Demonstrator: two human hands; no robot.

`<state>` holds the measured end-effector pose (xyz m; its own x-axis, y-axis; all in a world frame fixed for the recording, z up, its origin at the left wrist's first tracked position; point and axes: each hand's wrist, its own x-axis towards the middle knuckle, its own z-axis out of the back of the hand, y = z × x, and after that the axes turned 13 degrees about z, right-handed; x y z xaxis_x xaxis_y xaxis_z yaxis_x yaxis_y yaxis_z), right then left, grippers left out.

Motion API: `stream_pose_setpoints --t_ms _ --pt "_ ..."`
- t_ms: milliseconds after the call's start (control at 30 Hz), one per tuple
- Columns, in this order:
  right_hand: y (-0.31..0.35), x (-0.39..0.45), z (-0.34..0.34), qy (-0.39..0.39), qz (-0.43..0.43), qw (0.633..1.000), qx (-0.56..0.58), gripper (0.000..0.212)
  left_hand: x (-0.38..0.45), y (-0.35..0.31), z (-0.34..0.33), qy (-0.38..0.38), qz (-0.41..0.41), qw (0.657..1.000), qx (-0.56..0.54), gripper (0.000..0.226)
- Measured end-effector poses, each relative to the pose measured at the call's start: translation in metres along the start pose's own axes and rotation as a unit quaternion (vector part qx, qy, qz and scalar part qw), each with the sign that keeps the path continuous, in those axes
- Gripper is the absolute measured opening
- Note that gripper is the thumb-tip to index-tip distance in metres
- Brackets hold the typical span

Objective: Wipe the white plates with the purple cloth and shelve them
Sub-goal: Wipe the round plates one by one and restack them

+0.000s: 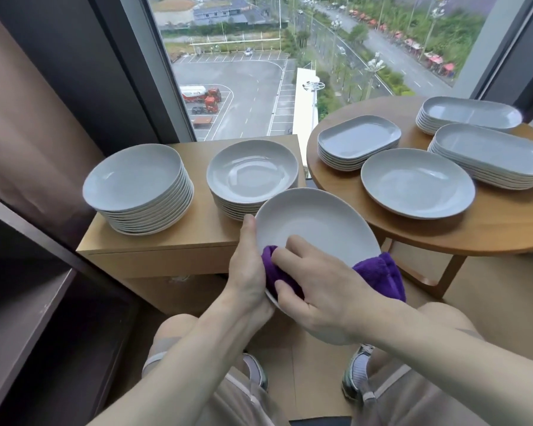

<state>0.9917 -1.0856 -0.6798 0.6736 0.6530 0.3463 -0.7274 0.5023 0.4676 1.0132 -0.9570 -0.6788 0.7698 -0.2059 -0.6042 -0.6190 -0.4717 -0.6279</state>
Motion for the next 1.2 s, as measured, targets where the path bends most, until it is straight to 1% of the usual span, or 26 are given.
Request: stream_pose_setpoints --t_ms 100,233,300,400,533,700,767,867,933,1000,1067,1133,1200 --pt "-0.006 -0.004 0.002 0.037 0.016 0.999 -0.036 0.016 0.002 -0.013 0.005 -0.033 -0.03 0.999 0.004 0.065" --pt "-0.019 -0.007 0.0 0.043 0.014 0.993 -0.107 0.017 0.009 -0.023 0.016 -0.055 -0.066 0.996 0.025 0.067" --pt "-0.031 -0.008 0.0 0.048 -0.006 0.988 -0.144 0.018 0.01 -0.026 0.021 -0.059 -0.075 0.995 0.036 0.068" --pt "-0.052 -0.01 0.006 0.06 -0.061 0.983 -0.164 0.018 0.009 -0.024 0.023 -0.063 -0.069 0.994 0.048 0.068" --pt "-0.072 -0.012 0.013 0.027 -0.126 0.974 -0.184 0.022 0.002 -0.014 0.013 -0.061 -0.059 0.992 0.094 0.057" --pt "-0.078 -0.009 0.017 -0.051 -0.173 0.959 -0.217 0.026 -0.005 0.006 0.002 -0.042 -0.015 0.988 0.145 0.062" --pt "-0.074 -0.007 0.017 -0.087 -0.165 0.96 -0.209 0.026 -0.007 0.015 -0.004 -0.033 -0.005 0.988 0.153 0.06" --pt "-0.06 -0.002 0.017 -0.13 -0.139 0.964 -0.186 0.033 -0.009 0.024 -0.009 -0.019 0.013 0.987 0.159 0.06" --pt "-0.049 0.0 0.016 -0.139 -0.119 0.969 -0.164 0.033 -0.008 0.027 -0.009 -0.01 0.022 0.989 0.148 0.064" --pt "-0.035 0.001 0.016 -0.142 -0.085 0.977 -0.131 0.031 -0.008 0.027 -0.011 -0.009 0.013 0.99 0.143 0.065" --pt "-0.017 0.002 0.012 -0.128 -0.054 0.986 -0.096 0.03 -0.008 0.025 -0.012 -0.015 0.002 0.993 0.114 0.065" --pt "0.0 0.001 0.006 -0.091 -0.032 0.994 -0.054 0.03 -0.007 0.022 -0.007 -0.016 0.002 0.998 0.066 0.069" --pt "0.012 -0.002 0.003 -0.057 -0.016 0.998 -0.023 0.029 -0.008 0.016 -0.002 -0.001 0.016 0.999 0.038 0.074"
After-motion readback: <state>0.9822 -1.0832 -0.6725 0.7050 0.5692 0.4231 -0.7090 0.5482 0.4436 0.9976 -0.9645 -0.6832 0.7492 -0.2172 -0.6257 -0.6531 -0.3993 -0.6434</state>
